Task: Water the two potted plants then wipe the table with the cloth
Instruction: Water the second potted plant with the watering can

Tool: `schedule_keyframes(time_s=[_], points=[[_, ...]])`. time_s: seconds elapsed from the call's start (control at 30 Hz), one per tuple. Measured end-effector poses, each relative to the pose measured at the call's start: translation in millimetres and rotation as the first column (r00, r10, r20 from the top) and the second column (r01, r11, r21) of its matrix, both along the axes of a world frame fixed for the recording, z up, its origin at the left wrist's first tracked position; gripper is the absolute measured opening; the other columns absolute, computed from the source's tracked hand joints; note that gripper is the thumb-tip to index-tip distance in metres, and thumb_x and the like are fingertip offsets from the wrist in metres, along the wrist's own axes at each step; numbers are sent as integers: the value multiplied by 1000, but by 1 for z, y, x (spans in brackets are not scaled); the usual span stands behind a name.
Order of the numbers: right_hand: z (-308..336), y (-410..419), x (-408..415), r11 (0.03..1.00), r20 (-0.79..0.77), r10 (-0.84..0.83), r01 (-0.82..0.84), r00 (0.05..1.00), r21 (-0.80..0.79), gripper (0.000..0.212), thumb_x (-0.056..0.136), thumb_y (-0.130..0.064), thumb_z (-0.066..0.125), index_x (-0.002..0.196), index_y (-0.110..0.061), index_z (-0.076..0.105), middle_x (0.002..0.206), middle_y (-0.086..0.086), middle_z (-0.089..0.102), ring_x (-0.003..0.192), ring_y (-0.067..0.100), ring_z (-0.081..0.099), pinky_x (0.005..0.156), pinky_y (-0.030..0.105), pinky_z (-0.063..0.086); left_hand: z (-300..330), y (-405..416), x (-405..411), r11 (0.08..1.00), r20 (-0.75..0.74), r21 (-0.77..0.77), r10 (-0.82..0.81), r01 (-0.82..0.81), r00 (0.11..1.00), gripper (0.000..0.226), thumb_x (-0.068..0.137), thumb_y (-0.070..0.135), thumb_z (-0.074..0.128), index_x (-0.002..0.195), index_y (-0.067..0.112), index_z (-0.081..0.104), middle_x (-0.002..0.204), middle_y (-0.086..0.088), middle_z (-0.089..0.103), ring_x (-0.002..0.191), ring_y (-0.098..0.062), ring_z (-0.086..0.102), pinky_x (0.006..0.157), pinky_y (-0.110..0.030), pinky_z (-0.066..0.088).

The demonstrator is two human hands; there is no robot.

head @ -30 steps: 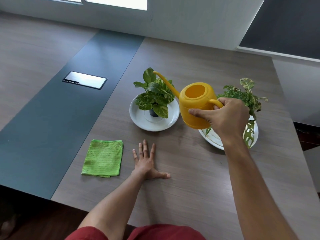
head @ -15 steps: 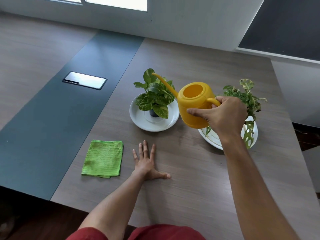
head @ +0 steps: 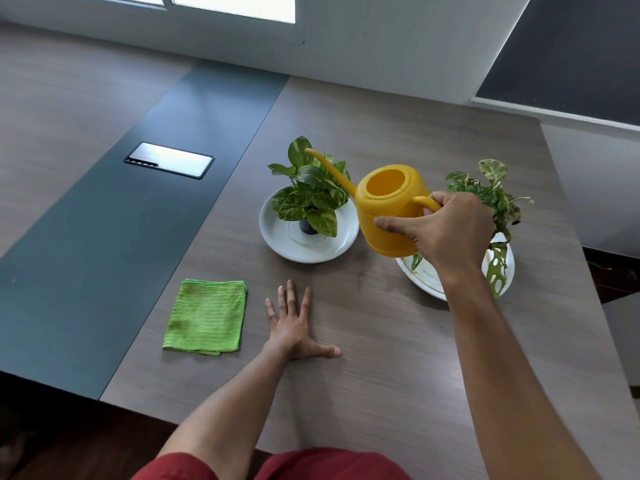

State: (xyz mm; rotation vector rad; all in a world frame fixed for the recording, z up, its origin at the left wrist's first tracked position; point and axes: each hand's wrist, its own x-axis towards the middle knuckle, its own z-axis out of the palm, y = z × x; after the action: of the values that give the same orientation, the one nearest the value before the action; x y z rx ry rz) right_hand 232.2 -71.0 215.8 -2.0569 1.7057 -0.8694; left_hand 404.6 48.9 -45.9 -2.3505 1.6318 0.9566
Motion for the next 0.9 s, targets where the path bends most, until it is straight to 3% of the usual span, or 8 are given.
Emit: schedule_keyframes(time_s=[0.17, 0.33, 0.77, 0.9], points=[[0, 1, -1, 1000, 8, 10, -10, 1000, -16, 67, 47, -67, 85, 52, -29, 31, 56, -7, 49, 50, 12, 40, 48, 21, 23, 0, 0, 0, 1000, 3, 0, -1, 1, 1000, 160, 40, 104, 51, 155, 25, -27, 153, -18, -46, 138, -36, -48, 110, -64, -27], [-2, -1, -2, 1000, 14, 2, -1, 1000, -19, 66, 47, -66, 86, 50, -25, 35, 50, -12, 43, 46, 4, 36, 47, 23, 24, -1, 0, 0, 1000, -10, -8, 3, -3, 1000, 160, 40, 103, 52, 155, 25, -27, 152, -18, -48, 137, -35, -48, 111, -64, -27], [-31, -2, -18, 1000, 201, -4, 0, 980, 18, 65, 46, -62, 88, 51, -13, 46, 50, -3, 51, 47, 11, 41, 45, 24, 33, -4, -1, 0, 1000, 0, -8, 2, -2, 1000, 160, 41, 102, 54, 154, 25, -30, 152, -17, -48, 138, -35, -48, 112, -65, -25], [-43, 0, -27, 997, 282, -54, 38, 958, 61, 68, 44, -60, 90, 52, -5, 51, 50, -2, 50, 49, 13, 42, 47, 35, 44, -4, -2, 0, 1000, 5, -15, 9, -9, 1000, 161, 41, 103, 54, 154, 24, -29, 151, -18, -49, 137, -35, -49, 111, -64, -26]])
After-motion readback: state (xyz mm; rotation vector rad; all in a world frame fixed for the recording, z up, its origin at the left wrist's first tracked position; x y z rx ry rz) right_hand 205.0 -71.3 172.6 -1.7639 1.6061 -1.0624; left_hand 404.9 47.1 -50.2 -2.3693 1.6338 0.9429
